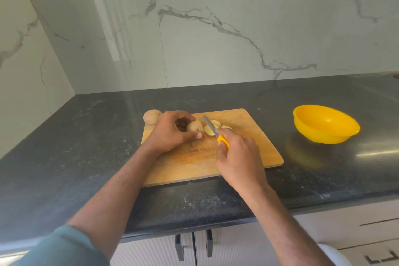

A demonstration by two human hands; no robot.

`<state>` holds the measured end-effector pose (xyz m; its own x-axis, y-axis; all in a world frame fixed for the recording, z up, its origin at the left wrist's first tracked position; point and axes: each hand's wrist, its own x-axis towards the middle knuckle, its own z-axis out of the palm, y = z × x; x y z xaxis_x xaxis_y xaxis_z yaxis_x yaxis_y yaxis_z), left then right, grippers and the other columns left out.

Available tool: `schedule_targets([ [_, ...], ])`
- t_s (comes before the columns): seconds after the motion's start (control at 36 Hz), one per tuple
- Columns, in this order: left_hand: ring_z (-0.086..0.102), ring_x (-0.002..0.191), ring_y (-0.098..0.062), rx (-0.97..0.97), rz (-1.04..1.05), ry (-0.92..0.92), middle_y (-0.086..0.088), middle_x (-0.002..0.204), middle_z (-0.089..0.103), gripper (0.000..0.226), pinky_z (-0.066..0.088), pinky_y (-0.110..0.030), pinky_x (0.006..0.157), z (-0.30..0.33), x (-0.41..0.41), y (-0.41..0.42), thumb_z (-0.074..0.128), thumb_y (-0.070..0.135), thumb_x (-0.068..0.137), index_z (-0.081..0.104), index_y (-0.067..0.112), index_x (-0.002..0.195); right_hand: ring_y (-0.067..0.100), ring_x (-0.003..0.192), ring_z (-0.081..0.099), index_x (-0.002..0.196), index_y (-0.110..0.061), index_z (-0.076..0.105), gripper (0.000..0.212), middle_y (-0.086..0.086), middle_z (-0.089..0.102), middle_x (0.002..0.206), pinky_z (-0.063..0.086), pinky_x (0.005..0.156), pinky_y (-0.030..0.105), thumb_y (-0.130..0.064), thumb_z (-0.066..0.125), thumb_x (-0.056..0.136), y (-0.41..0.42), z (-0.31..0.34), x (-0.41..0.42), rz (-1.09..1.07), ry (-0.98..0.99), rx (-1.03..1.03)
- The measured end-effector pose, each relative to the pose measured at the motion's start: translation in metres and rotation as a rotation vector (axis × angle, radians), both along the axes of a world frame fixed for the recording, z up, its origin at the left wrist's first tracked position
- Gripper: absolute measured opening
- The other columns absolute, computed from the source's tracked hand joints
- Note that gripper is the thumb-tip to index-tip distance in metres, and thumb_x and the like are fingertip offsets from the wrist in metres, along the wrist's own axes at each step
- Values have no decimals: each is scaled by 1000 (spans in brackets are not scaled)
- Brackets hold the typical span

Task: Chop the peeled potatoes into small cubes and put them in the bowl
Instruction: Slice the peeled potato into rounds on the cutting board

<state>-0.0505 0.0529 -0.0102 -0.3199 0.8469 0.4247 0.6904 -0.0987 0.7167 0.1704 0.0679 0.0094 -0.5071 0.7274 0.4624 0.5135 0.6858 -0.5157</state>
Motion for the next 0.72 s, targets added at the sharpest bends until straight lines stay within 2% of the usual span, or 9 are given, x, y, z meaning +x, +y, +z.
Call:
schedule_targets([
  [0.08,72,87,-10,-1,12,17,5,94,76,54,62,-35,81,2,2,-2,88,43,66,77,12,108,27,96,66,133,-17,61,37,4,74,108,53,80,39,-13,54,97,-1,2,-14,-6,25,42],
  [0.19,72,79,-20,11,28,-7,0,84,76,36,60,-40,78,3,4,-2,97,27,67,78,13,94,30,94,68,133,-16,61,37,7,75,102,55,80,42,-14,54,96,2,4,-31,-3,15,74],
  [0.25,72,79,-21,19,37,-46,-1,82,76,36,61,-40,78,3,3,-1,98,23,64,76,13,91,31,92,68,133,-17,60,36,8,74,100,54,78,41,-16,54,97,4,3,-36,-1,-7,76],
  [0.36,72,79,-17,21,54,-25,-1,83,76,42,61,-38,77,2,3,-1,99,29,62,77,10,92,30,92,68,134,-16,58,36,9,74,100,53,74,37,-18,54,98,7,0,-40,-2,-24,86],
  [0.53,71,80,-11,42,46,46,2,85,76,32,61,-35,75,3,5,-2,95,23,69,79,11,94,28,94,69,136,-17,58,39,8,74,103,53,77,35,-17,55,98,9,-3,-40,-9,-26,89],
  [0.72,71,82,-12,51,48,60,2,87,74,44,61,-38,76,1,3,-1,93,38,64,79,10,96,26,92,69,136,-16,58,39,8,74,102,52,76,33,-16,55,98,9,-1,-39,-1,-24,103],
])
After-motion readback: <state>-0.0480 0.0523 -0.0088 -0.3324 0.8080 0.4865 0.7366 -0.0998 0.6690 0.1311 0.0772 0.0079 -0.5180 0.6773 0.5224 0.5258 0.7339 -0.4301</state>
